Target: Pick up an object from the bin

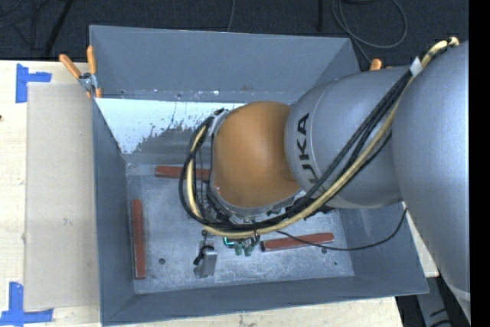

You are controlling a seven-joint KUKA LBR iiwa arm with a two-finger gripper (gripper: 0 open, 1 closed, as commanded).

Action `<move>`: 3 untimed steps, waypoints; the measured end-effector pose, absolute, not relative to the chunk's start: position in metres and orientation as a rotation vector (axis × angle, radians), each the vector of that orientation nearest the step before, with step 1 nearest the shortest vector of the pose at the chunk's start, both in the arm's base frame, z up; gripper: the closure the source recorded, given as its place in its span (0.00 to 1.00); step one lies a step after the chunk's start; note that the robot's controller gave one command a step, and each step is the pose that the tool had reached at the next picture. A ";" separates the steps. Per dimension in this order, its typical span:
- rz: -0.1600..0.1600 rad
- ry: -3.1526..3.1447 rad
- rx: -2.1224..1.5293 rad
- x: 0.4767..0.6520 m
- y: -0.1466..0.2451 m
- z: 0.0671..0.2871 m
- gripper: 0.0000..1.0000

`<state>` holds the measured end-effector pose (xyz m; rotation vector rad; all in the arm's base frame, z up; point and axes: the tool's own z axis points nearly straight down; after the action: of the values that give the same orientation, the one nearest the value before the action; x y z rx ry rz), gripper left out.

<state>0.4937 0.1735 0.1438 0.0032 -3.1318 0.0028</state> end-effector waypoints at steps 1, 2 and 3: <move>0.009 -3.135 0.033 0.501 0.083 0.104 0.00; 0.004 -3.142 0.066 0.523 0.010 0.069 0.00; -0.001 -3.151 0.166 0.475 -0.027 0.072 0.00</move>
Offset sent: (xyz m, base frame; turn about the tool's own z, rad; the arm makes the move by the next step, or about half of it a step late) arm 0.0076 -0.0848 -0.0374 -0.0266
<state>0.4747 -0.0268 0.0717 0.1656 -3.1505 -0.0010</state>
